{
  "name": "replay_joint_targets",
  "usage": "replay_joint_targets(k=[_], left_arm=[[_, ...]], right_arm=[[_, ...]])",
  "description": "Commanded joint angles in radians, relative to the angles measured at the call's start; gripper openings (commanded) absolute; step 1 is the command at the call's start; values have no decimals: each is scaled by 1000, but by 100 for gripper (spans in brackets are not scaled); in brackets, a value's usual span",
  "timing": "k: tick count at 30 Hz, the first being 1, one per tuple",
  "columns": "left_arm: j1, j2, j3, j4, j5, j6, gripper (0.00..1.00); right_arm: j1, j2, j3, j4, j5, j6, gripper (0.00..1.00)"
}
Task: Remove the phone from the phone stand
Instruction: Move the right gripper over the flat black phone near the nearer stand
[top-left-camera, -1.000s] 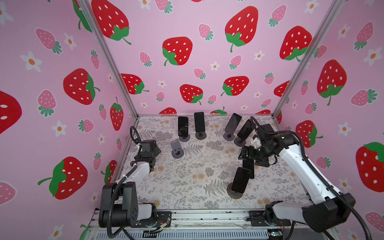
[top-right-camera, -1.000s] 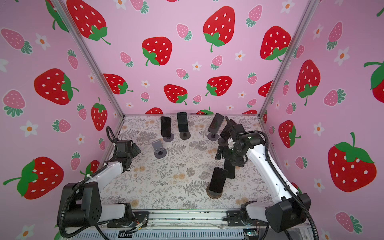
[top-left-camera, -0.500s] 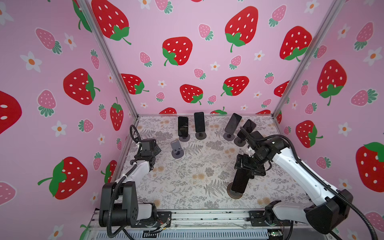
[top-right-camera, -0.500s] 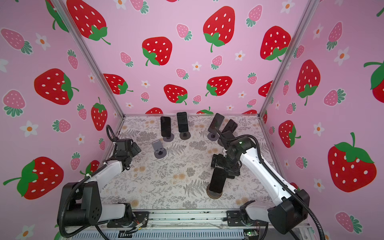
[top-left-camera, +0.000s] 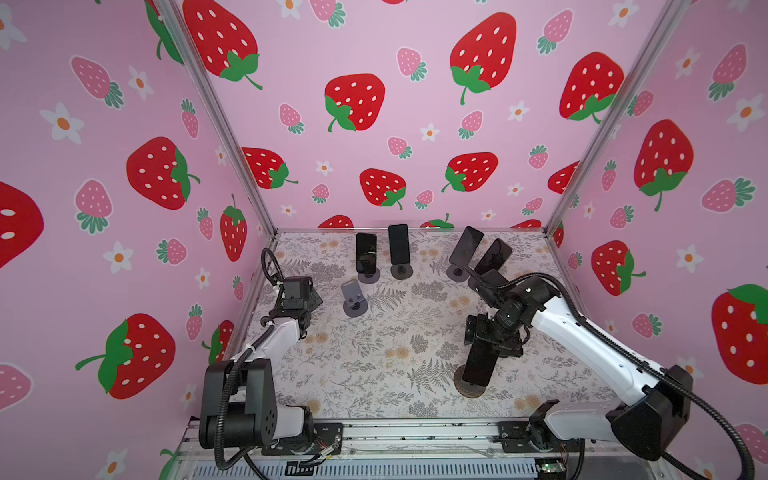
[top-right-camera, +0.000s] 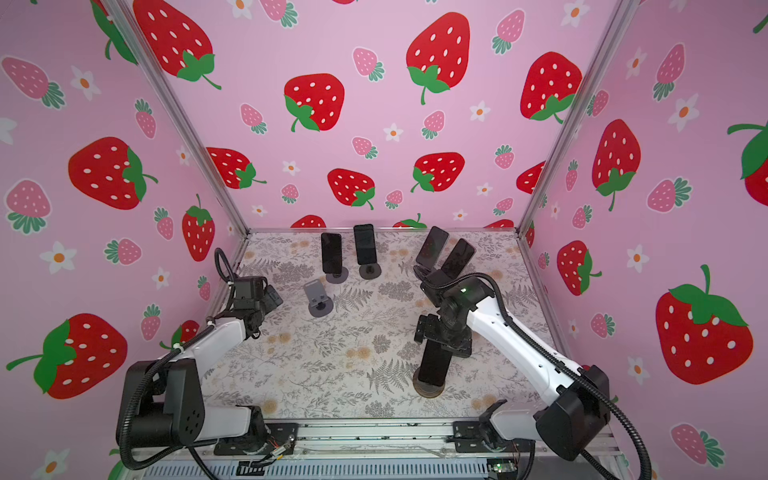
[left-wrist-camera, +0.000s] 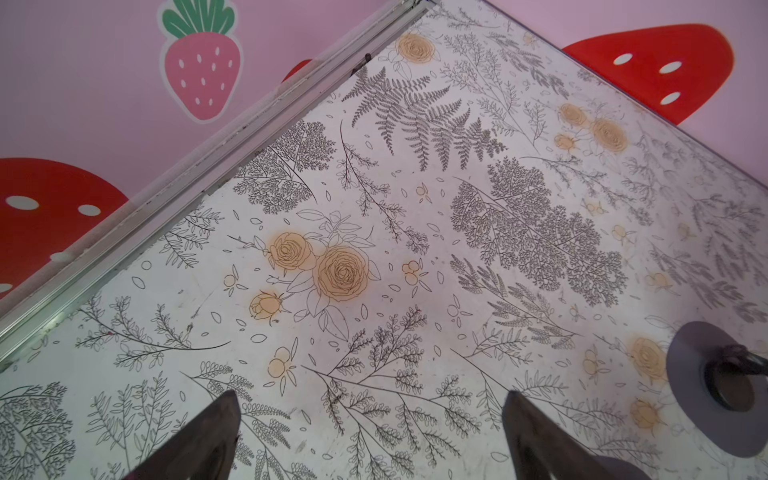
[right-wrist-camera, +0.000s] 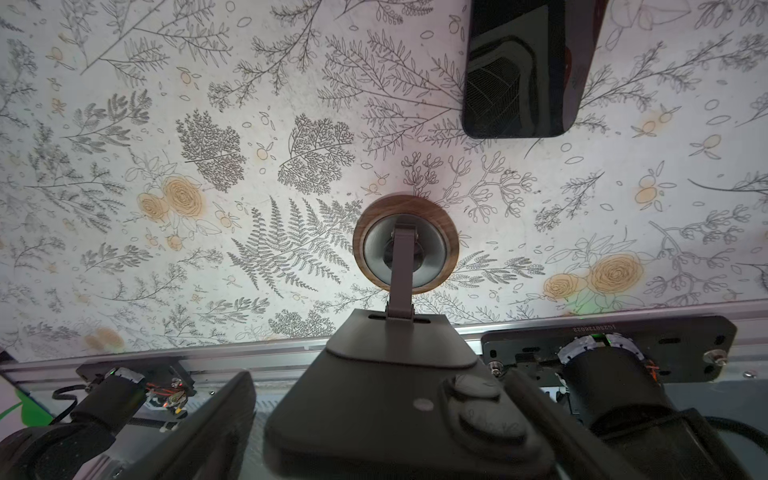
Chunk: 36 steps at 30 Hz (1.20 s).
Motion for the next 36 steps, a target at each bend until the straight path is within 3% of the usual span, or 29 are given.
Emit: replay_joint_targets(k=[1,5,15,26,28,36], left_arm=[[3,9,45,-33,-10,-11,99],[2,12,48,-37,-9,-10,99],[4,29,65,-53,-6,-16,99],[4,34,70,-57,-6,-16,99],[5,35,71,-61,-7,-17,99],[5,46,79,-66,-3,-22,99]], right_arm=[[29,26,-17,-6,62,55,95],[57,29,-22,-33,129,79,92],[74,7,-92,14,143,129,85],[88,8,-101,75,156,144,73],[94,5,-99,74,163,143,67],[102,-9,-73,39,211,128,67]])
